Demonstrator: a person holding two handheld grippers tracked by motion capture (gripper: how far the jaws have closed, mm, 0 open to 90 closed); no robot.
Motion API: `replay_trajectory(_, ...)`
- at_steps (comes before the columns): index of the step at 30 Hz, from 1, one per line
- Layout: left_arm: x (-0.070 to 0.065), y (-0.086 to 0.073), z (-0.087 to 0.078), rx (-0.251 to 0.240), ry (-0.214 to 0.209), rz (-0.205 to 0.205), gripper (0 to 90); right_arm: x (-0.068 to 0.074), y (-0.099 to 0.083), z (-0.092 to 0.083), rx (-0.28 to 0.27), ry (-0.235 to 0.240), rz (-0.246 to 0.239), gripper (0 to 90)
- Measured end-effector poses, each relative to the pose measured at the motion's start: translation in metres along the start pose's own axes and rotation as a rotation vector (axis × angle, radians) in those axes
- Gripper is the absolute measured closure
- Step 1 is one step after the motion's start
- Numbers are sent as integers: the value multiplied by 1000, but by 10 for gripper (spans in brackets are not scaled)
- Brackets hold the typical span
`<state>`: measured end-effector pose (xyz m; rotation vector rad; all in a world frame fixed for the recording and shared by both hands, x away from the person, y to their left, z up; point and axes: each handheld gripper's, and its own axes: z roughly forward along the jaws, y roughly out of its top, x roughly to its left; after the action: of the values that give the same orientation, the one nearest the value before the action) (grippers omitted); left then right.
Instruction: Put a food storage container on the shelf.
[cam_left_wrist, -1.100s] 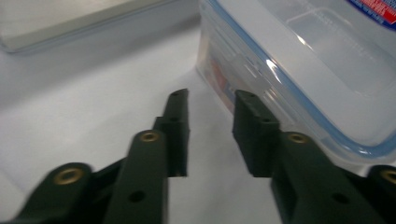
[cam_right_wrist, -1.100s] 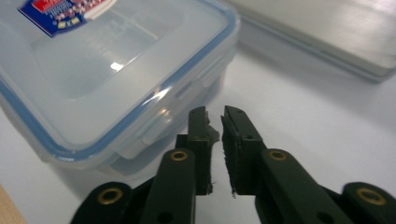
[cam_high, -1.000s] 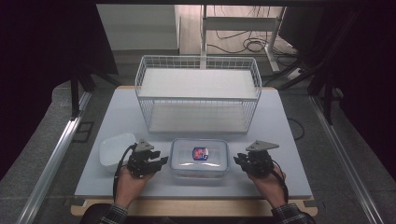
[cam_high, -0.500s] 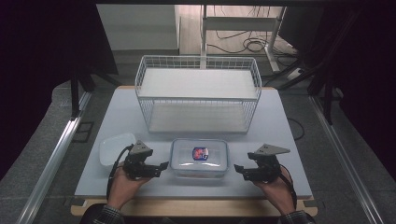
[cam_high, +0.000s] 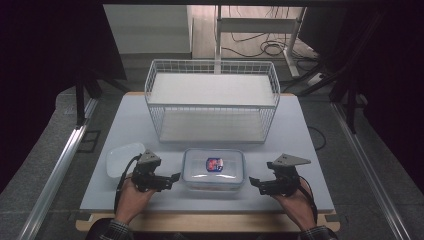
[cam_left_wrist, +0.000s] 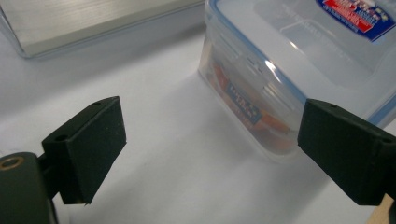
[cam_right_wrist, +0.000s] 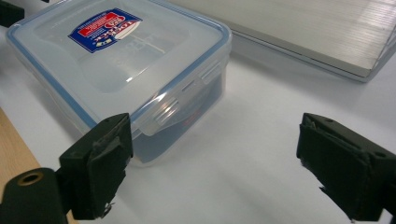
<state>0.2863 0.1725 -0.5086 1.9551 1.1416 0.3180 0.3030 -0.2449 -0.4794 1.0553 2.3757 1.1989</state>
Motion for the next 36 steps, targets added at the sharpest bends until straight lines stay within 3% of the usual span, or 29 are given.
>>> replay_trajectory(4, -3, 1, -1, -23, -11, 61, 88, 4, 2, 2, 2, 4, -18, 77)
replay_trajectory(6, -4, 3, -1, -15, -21, 73, 98, 6, 4, 3, -1, 8, -22, 71)
replay_trajectory(8, -5, 4, -1, -16, -25, 62, 99, 7, 5, 4, -4, 8, -23, 71)
replay_trajectory(9, -5, 8, -2, -1, -29, 31, 117, 9, 8, 6, 4, 12, -17, 65)
replay_trajectory(11, -7, 14, -3, 1, -33, 9, 126, 11, 11, 8, 11, 22, -8, 46)
replay_trajectory(17, -16, 28, 3, 41, -57, 37, 63, 18, 25, 12, 25, 38, -7, 14)
replay_trajectory(22, -19, 36, 14, 95, -84, 58, 64, 18, 31, 20, 61, 61, -1, 15)
replay_trajectory(23, -19, 40, 20, 109, -112, 44, 61, 17, 34, 28, 78, 79, 10, 18)
replay_trajectory(26, -17, 42, 25, 119, -129, 27, 72, 15, 35, 34, 91, 93, 26, 24)
replay_trajectory(27, -15, 44, 31, 132, -152, 10, 73, 13, 36, 42, 115, 122, 46, 29)
replay_trajectory(28, -15, 44, 31, 132, -152, 10, 69, 13, 36, 42, 115, 122, 46, 29)
replay_trajectory(29, -12, 44, 34, 135, -178, -12, 69, 12, 36, 45, 122, 131, 53, 29)
replay_trajectory(30, -10, 45, 39, 140, -220, -37, 66, 8, 34, 52, 147, 166, 80, 31)
replay_trajectory(31, -10, 45, 39, 140, -220, -37, 64, 8, 34, 52, 147, 166, 80, 31)
replay_trajectory(32, -8, 44, 43, 150, -262, -54, 59, 4, 33, 58, 159, 217, 132, 31)
replay_trajectory(33, -8, 44, 46, 166, -290, -58, 51, 3, 33, 60, 163, 234, 147, 31)
replay_trajectory(36, -10, 42, 53, 190, -331, -71, 0, 1, 33, 67, 185, 290, 184, 24)
